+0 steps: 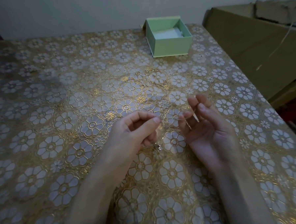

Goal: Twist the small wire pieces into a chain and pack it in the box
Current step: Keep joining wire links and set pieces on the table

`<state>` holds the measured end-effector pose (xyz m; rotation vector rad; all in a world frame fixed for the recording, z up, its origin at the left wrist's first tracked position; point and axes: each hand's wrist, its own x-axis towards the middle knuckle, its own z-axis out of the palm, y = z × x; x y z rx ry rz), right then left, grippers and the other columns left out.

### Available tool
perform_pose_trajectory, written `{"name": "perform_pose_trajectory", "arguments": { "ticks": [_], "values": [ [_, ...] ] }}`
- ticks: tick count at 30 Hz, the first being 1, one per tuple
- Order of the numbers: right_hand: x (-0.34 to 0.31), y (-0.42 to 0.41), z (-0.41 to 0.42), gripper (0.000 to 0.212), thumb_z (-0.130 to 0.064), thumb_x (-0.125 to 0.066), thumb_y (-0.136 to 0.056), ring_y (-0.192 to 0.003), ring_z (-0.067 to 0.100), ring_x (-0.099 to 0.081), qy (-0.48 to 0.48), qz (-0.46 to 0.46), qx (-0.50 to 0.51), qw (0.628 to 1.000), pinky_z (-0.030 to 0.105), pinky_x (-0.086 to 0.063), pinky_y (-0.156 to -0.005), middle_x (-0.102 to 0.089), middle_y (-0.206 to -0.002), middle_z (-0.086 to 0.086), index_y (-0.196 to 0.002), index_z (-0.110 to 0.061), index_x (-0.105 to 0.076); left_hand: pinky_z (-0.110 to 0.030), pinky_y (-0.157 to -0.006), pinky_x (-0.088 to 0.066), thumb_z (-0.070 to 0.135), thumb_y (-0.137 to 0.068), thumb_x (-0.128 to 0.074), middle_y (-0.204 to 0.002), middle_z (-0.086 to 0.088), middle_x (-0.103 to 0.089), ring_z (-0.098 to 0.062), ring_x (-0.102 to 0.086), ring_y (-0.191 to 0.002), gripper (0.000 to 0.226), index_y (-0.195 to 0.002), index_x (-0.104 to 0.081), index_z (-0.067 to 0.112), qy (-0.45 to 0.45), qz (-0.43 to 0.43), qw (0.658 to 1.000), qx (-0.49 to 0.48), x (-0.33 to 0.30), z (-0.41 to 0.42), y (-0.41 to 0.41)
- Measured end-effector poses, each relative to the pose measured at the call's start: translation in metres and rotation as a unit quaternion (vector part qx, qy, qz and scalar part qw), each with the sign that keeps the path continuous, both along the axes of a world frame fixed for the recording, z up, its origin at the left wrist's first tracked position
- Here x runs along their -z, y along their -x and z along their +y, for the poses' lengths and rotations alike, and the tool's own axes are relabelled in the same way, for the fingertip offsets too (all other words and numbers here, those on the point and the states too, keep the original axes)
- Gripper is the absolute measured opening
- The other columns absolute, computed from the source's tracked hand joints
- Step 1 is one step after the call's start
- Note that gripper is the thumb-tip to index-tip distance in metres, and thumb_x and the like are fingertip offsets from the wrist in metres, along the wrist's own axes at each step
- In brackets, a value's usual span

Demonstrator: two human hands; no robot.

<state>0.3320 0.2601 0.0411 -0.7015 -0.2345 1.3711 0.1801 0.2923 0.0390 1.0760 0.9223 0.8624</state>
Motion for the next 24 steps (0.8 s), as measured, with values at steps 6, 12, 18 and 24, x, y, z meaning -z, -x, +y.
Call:
{"name": "perform_pose_trajectory", "arguments": {
  "ticks": [6,12,18,24],
  "values": [
    [-0.0022,-0.0012,-0.0016,0.022,-0.004,-0.049,-0.077,-0.064,0.012,-0.067,0.011,-0.025,0.008,1.000,0.023,-0.055,-0.059,-0.073,-0.084,0.001,-0.094,-0.012,-0.060,-0.014,-0.036,-0.030,0.026,-0.069,-0.064,-0.048,0.002,-0.050,-0.012,-0.040,-0.039,0.016,-0.078,-0.061,0.013,0.002,0.030,1.000,-0.009,-0.0029,0.0005,0.0016],
    [-0.0019,-0.0030,-0.0025,0.019,-0.003,-0.048,-0.082,-0.067,0.014,-0.068,0.016,-0.044,0.022,0.999,0.022,-0.055,-0.059,-0.074,-0.088,0.004,-0.095,-0.010,-0.060,-0.013,-0.034,-0.027,0.024,-0.083,-0.058,-0.049,0.001,-0.052,-0.010,-0.036,-0.033,0.009,-0.084,-0.059,0.015,-0.020,0.071,0.997,-0.003,-0.0064,0.0004,0.0039],
    [-0.0012,-0.0028,-0.0015,0.022,-0.005,-0.050,-0.078,-0.072,0.014,-0.069,0.007,-0.046,0.017,0.999,0.020,-0.055,-0.060,-0.074,-0.091,0.005,-0.098,-0.008,-0.059,-0.015,-0.039,-0.030,0.034,-0.073,-0.061,-0.044,0.008,-0.043,-0.009,-0.037,-0.035,0.027,-0.090,-0.069,0.015,-0.092,0.136,0.984,0.074,-0.0098,-0.0044,0.0027],
    [0.0031,0.0011,-0.0040,0.035,-0.007,-0.052,-0.090,-0.081,0.022,-0.071,0.038,-0.235,0.019,0.971,0.027,-0.058,-0.068,-0.073,-0.098,0.009,-0.123,-0.016,-0.049,-0.014,-0.035,-0.029,0.012,-0.086,-0.059,-0.046,0.003,-0.051,-0.010,-0.041,-0.032,0.008,-0.089,-0.066,0.008,-0.080,0.141,0.983,0.089,-0.0083,-0.0046,0.0019]
  ]
}}
